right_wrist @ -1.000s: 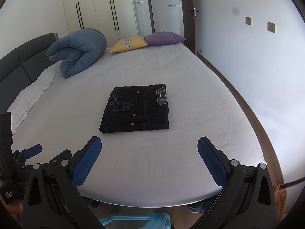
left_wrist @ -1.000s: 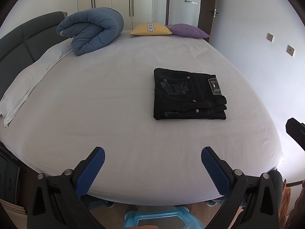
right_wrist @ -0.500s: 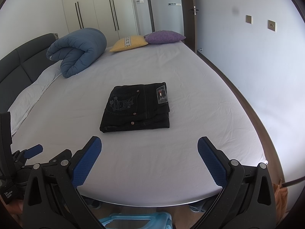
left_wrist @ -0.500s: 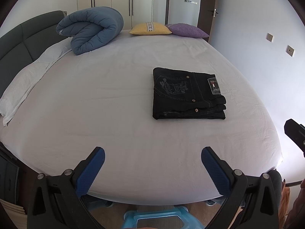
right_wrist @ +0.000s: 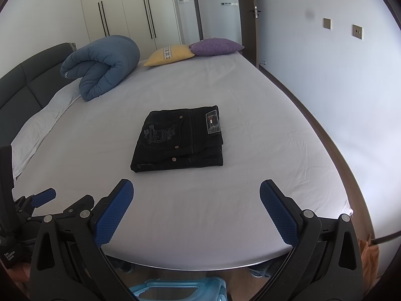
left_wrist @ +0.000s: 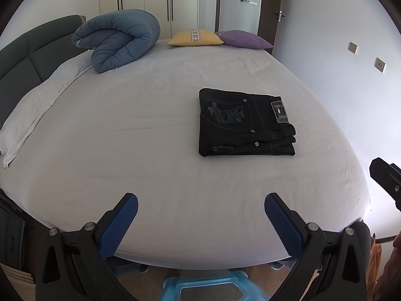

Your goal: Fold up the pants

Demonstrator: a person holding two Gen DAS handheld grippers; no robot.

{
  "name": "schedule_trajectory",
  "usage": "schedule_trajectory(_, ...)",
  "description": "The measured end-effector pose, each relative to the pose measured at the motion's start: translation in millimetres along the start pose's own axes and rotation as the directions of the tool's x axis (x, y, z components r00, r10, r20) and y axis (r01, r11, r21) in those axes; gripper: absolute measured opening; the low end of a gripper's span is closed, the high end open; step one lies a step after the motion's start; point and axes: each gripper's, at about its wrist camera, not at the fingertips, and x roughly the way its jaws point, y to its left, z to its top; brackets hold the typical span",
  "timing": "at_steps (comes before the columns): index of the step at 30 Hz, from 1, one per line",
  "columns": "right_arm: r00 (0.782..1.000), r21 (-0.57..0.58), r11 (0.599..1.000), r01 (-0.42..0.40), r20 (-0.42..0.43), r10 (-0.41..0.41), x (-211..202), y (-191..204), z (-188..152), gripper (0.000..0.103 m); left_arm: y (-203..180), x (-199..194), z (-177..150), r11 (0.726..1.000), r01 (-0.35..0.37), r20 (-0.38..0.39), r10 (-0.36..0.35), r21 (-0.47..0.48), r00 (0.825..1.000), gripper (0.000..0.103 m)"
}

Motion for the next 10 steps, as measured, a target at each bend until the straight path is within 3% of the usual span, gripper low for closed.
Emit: schedule_trajectory(10,1.0,0.009,1.0,0.001,-0.006,-0.001,-0.5,1.4,-9.0,0.103,0.2,-1.3,-1.1,0.999,-0.018,0.02,0.017,0.03,1.0,0.103)
